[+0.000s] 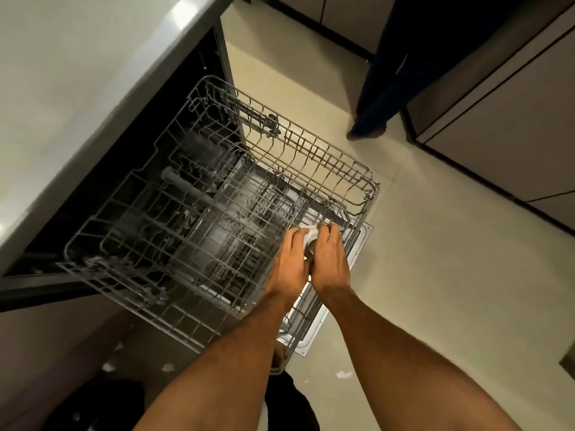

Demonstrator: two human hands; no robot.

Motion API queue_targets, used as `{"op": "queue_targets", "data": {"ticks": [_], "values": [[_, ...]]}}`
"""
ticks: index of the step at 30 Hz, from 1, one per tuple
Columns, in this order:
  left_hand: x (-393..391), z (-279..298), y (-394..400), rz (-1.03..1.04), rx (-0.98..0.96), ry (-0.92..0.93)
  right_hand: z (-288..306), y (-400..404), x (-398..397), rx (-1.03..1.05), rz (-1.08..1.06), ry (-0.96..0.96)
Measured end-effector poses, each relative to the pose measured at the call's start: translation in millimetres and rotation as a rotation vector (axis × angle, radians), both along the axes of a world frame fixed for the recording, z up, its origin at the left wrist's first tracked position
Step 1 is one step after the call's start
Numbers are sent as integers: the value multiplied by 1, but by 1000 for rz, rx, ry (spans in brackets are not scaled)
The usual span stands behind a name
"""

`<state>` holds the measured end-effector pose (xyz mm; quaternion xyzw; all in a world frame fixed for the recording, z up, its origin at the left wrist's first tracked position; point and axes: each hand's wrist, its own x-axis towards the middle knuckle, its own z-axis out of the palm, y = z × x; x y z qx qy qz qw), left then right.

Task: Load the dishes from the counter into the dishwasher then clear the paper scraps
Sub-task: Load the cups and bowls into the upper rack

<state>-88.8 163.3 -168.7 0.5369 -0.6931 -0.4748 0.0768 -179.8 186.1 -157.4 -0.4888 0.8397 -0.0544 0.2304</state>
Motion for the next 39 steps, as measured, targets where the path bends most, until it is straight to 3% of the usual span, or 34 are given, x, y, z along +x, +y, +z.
{"op": "queue_targets", "data": {"ticks": [11, 26, 31, 39], "values": [[4, -14, -7, 61, -15, -39, -5, -7, -6, 37, 157, 2], [18, -1, -8, 73, -46, -164, 8, -9, 9, 57, 179, 10], [56, 33, -10, 64, -264, -287, 35, -8, 33, 8, 263, 57], [190, 116, -15, 136, -625, -493, 120, -27, 138, -165, 548, 118]]}}
